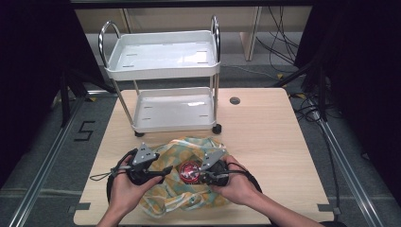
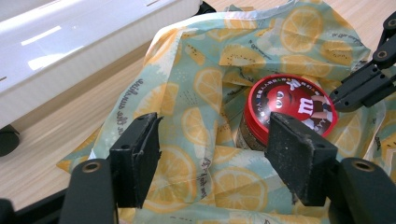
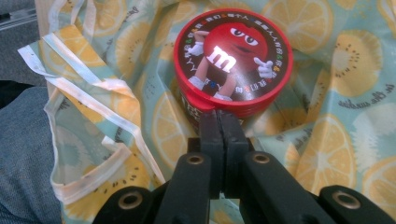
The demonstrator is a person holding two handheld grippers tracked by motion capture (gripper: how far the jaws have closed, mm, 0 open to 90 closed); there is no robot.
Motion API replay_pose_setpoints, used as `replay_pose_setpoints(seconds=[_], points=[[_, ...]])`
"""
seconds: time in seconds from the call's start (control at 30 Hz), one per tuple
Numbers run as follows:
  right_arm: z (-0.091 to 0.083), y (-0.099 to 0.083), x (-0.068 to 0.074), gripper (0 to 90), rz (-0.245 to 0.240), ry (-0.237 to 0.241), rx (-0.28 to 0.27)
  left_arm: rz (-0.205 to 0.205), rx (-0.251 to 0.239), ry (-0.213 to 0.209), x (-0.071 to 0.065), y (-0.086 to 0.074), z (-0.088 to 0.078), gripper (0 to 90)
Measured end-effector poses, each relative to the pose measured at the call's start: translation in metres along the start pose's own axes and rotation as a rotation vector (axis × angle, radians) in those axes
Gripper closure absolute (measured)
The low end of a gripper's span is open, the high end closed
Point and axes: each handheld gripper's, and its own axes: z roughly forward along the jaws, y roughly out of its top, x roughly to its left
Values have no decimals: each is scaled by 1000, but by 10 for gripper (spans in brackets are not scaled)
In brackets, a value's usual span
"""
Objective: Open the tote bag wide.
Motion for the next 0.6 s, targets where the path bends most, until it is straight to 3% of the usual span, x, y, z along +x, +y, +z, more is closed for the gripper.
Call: replay_pose_setpoints(seconds=[0.07,0.17,0.23,0.33,0.43,0.47,0.6], points=[[0,1,0,900,-6,2,4,30,3,-4,2,1,0,339],[1,2,3,900,10,0,0,21,-8,-5,0,1,1,338],[2,4,3,900,-13,2,-1,27,-3,-6,1,1,1,337],[2,6,6,900,-2,10,-6,25,-5,-5,0,2,1,334],[4,9,6,900,-20,20,-7,24,-8,-7,-1,2,1,333],[4,10,6,900,-17,18,-7,5,-11,-10,-2,2,2,332],[7,12,8,900,-17,27,-12,14,-1,-13,-3,2,2,331]])
